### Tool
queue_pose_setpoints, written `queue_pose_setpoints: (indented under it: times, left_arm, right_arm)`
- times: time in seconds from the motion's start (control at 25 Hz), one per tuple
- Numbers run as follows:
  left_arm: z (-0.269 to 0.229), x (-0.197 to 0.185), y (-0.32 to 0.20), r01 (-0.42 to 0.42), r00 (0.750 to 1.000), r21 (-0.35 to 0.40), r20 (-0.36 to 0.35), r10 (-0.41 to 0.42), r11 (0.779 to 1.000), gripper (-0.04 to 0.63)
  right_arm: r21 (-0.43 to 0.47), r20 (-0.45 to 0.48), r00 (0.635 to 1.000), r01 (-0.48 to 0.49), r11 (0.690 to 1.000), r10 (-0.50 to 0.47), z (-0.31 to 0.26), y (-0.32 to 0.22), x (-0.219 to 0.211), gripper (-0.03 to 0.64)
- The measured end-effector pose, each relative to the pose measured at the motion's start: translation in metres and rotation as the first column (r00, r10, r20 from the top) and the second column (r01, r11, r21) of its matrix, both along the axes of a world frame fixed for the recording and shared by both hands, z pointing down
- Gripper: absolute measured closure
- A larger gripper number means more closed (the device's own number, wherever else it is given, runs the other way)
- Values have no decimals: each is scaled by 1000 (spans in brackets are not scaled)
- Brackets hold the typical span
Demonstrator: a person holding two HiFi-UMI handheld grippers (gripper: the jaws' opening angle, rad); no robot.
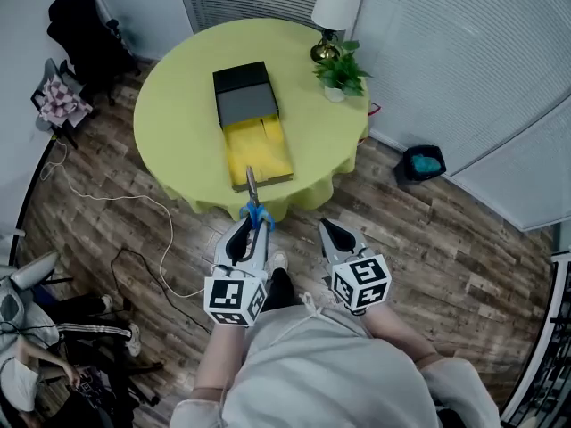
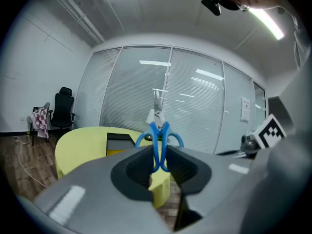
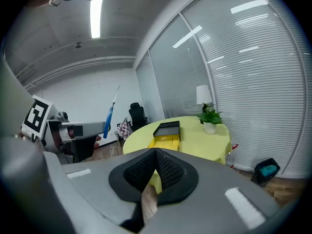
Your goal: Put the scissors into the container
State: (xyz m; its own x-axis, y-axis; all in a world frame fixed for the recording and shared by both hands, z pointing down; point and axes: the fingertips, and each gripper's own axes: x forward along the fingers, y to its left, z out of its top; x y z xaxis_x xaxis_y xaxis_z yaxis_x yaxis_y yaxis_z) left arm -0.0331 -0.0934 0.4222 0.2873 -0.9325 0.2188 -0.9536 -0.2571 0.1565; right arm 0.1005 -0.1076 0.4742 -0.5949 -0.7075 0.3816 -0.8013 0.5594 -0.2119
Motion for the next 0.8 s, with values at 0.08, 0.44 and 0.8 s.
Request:
queue_pose_setpoints:
  times: [0.08, 0.44, 0.8]
  left_arm:
    - [2, -14, -31, -1, 1000, -11, -2, 1, 1000, 511]
    - [12, -68, -137, -24, 999, -44, -48, 22, 999, 511]
    - [47, -100, -173, 18, 998, -162, -50, -26, 987, 511]
  right_arm:
    - [-1, -1, 1000, 6, 1000, -6, -2, -31, -15, 617]
    - [19, -19, 1000, -1, 1000, 2, -5, -138, -67, 617]
    - [-20, -21, 1000, 15, 1000, -15, 8, -185, -95, 617]
